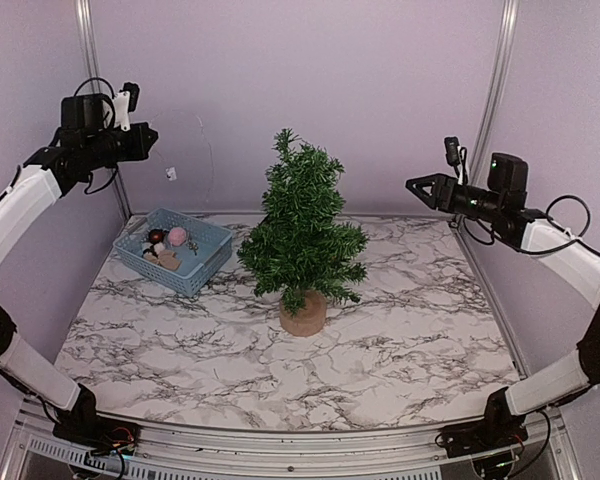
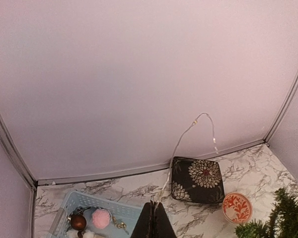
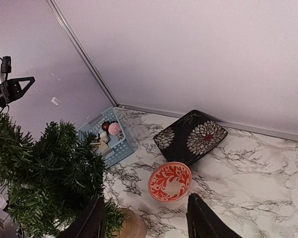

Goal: Decorate the small christmas tree

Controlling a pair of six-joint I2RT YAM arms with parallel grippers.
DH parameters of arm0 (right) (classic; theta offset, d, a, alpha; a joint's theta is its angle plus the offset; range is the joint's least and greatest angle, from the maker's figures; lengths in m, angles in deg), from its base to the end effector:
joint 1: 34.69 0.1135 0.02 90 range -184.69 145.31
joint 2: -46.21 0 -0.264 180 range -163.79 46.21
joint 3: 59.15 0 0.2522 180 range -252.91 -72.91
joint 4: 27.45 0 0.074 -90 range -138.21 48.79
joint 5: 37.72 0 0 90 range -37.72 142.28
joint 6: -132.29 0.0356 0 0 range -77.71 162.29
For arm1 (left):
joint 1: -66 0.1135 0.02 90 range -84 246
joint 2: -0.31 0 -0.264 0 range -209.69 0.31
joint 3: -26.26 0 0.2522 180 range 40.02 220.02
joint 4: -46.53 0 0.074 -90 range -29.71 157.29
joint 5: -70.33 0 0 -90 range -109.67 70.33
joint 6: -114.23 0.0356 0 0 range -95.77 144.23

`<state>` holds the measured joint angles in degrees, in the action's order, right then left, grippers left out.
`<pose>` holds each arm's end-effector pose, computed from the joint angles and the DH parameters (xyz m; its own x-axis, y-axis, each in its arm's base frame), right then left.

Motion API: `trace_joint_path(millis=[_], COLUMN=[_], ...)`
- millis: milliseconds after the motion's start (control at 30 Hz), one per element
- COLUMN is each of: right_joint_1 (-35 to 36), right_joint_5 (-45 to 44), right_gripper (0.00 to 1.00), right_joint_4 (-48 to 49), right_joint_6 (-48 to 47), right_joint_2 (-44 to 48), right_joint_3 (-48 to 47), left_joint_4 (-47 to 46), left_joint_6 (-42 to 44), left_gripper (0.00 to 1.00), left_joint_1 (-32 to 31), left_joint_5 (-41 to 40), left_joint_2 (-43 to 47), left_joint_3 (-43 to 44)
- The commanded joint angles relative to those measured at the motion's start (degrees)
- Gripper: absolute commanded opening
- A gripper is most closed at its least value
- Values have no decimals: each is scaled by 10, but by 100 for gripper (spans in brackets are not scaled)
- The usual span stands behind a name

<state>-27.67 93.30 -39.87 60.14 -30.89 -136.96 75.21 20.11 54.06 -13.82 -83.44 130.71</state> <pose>0.3068 0.0613 0.3535 -0.4155 0.1818 -0.8912 -0.6332 0.6456 0.4269 0.3275 -0.0730 0.4499 -0.1574 -0.0398 -0.9867 0.2940 0.9520 -0.0853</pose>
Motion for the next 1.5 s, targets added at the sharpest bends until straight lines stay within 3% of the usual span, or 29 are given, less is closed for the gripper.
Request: trace_joint_path(millis=[0, 500, 833, 1067, 1333, 1467], right_joint_1=[14, 52, 126, 225, 388, 453], right_joint_5=[24, 64, 46, -1, -117, -161], right_gripper=[55, 54, 55, 54, 52, 50], right_joint_4=[-8, 5, -27, -31, -19, 38], right_joint_6=[-23, -55, -118, -154, -177, -169], right_joint_2=[33, 82, 88, 92, 90, 74], right_joint_3=[-11, -6, -31, -29, -7, 17], left_joint_4=[1, 0, -4, -9, -37, -72], left_joint_6=[-23, -100, -105, -115, -137, -161], left_gripper=[0, 0, 0, 0, 0, 0], left_joint_1=[-4, -11, -17, -18, -21, -21], left_joint_5=[51, 156, 187, 199, 235, 256], left_joint_2=[41, 42, 83, 108, 129, 141], left_joint_3=[49, 195, 148, 122, 97, 82])
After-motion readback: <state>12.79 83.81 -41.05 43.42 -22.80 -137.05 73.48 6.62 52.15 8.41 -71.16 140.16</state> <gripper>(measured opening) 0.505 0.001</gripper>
